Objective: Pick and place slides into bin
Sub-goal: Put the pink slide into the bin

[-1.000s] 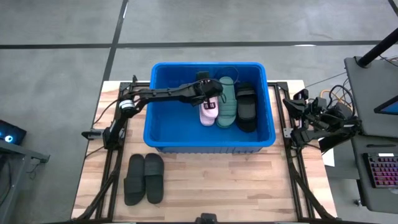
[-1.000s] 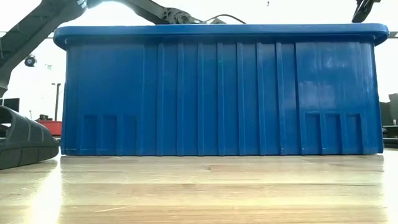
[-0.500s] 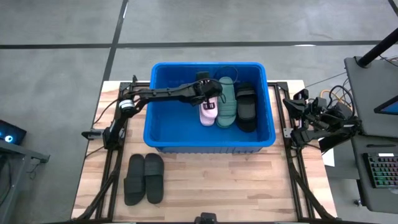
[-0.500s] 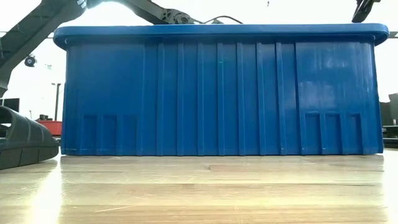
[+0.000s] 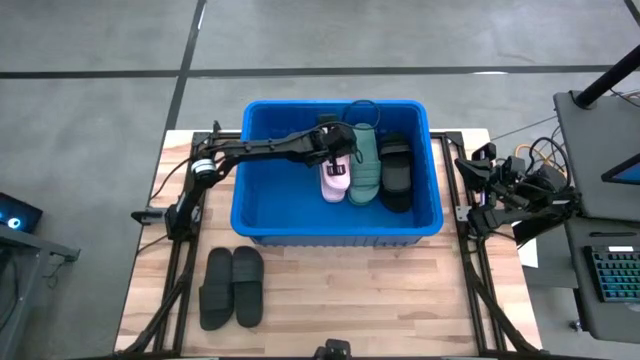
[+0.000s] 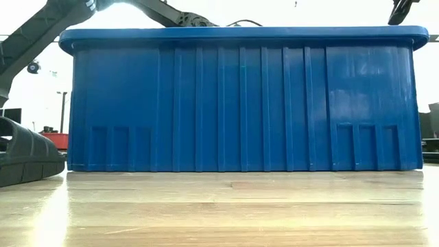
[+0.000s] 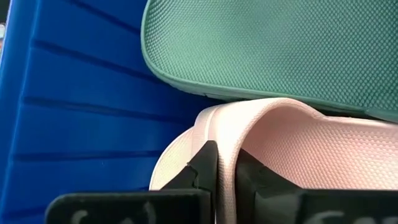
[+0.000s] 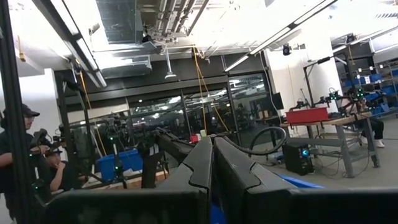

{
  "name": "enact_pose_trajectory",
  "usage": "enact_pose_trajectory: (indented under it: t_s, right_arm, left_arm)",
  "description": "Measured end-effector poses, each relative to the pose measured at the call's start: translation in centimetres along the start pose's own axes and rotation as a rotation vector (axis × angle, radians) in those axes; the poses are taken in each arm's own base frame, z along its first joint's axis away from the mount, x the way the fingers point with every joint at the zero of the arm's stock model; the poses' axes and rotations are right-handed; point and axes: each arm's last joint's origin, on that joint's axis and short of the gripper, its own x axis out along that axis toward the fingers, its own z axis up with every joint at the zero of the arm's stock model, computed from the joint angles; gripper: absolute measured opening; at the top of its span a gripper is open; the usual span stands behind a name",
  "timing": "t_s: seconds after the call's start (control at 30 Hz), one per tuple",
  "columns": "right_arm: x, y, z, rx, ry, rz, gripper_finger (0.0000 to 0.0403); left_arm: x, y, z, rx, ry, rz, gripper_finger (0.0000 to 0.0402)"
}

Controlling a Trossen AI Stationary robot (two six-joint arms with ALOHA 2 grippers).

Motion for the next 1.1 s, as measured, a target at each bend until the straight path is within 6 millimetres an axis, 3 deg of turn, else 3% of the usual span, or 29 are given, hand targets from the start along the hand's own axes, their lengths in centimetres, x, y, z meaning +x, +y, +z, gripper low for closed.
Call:
enact_pose_trajectory:
  t_s: [0.37, 1.1]
  right_arm:
    - [0.0, 0.0, 0.0, 0.003, 0.0, 0.0, 0.0008]
    - [0.0, 0.0, 0.1, -0.017, -0.005, -0.001, 0.0008]
  left_arm:
    - [-0.9, 0.8, 0.2, 0.154, -0.021, 0.023, 0.0001]
    - [-0.2, 1.1, -0.8, 0.089, -0.075, -0.084, 0.0001]
